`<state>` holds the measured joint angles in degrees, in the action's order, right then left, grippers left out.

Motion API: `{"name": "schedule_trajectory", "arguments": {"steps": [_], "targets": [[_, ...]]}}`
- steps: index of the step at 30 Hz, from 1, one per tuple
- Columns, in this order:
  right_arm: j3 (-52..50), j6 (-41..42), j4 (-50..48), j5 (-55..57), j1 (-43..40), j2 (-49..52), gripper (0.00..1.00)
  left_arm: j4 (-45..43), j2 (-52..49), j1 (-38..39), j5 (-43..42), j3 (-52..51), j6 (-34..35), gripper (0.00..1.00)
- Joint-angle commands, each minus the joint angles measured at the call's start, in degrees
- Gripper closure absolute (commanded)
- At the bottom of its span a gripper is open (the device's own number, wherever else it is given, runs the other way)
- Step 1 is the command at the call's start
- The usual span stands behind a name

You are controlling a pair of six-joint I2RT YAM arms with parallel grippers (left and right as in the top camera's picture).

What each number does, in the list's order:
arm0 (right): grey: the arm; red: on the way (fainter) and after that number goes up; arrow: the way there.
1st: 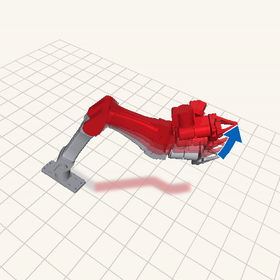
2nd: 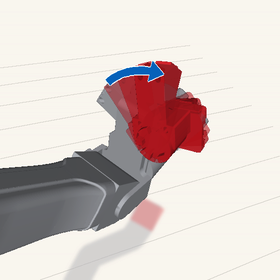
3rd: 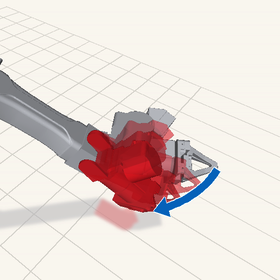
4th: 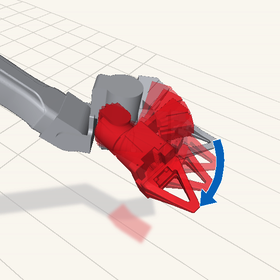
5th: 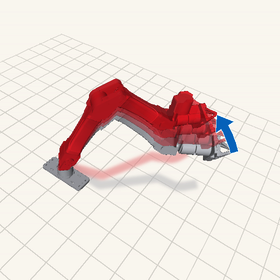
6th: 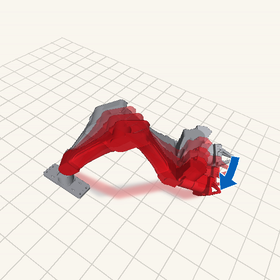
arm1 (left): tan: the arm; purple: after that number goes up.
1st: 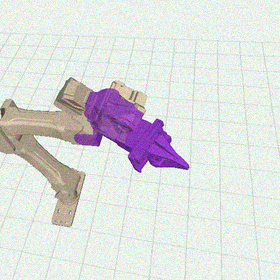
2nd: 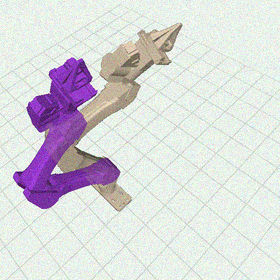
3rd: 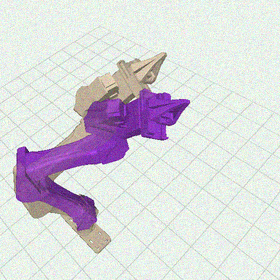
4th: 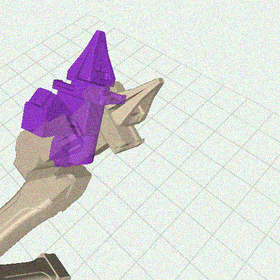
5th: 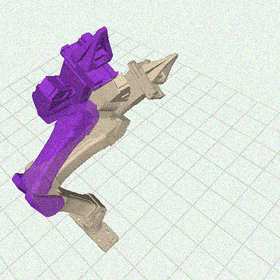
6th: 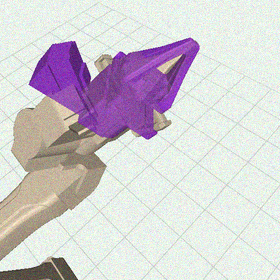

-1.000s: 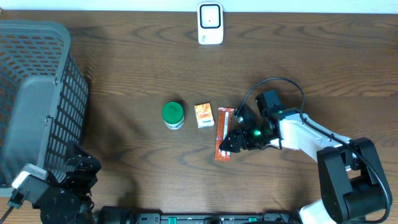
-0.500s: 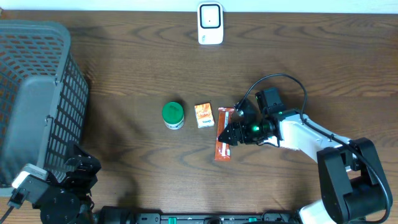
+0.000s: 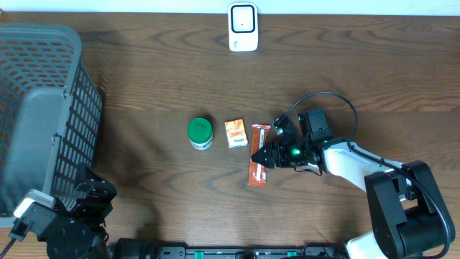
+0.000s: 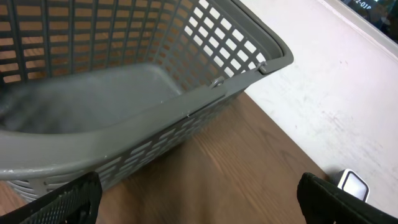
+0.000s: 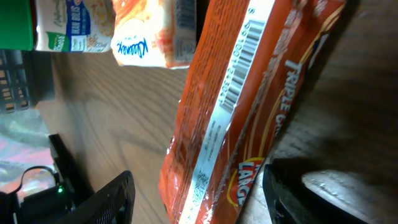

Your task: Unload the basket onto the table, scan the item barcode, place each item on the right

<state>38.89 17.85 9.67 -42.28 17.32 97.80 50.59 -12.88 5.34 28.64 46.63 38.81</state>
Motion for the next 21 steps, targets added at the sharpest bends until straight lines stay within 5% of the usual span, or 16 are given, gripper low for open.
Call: {"name": "schedule_trajectory", "arguments": {"steps": [1,5,8,12,21], "targets": [[-5.4,1.4,2.0,9.9,0.0,4.5,0.35,0.0,0.1,-0.2,0.3,-0.2,0.1,0.02],[-6.5,1.5,1.2,10.8,0.0,4.5,0.5,0.0,0.1,-0.2,0.3,-0.2,0.1,0.02],[-7.2,2.8,1.1,13.6,0.0,4.5,0.75,0.0,0.1,-0.2,0.3,-0.2,0.1,0.02],[-8.7,3.6,-2.1,15.0,0.0,4.5,0.96,0.0,0.1,-0.2,0.3,-0.2,0.0,0.02],[-9.6,1.2,-7.6,12.0,0.0,3.7,0.99,0.0,0.1,-0.2,0.3,-0.2,0.1,0.02]]}}
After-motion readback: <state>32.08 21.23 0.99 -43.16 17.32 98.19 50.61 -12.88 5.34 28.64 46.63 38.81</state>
